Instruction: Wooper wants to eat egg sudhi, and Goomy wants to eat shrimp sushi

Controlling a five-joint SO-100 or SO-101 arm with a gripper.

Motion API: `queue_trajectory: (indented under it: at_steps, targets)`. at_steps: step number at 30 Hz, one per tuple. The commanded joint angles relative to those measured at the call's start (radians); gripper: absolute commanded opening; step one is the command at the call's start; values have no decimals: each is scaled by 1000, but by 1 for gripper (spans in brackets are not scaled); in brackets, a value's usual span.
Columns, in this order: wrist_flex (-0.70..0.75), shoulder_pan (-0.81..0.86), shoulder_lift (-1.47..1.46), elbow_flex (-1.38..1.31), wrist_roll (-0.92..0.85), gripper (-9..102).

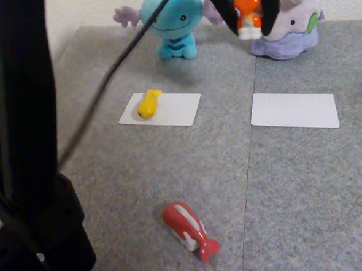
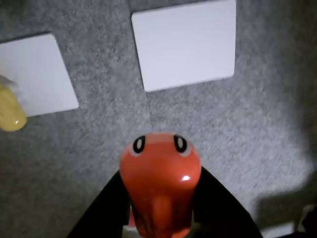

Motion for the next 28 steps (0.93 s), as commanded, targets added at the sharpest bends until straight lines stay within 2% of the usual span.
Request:
queue_trajectory:
  at_steps: [1,8,15,28]
  targets:
    - [2,-2,-34,-117,-32,6]
    - [-69,28,-183,-172,-137,6]
    - [-201,89,-261,-172,-242,6]
    - [-408,89,-434,-172,-252,6]
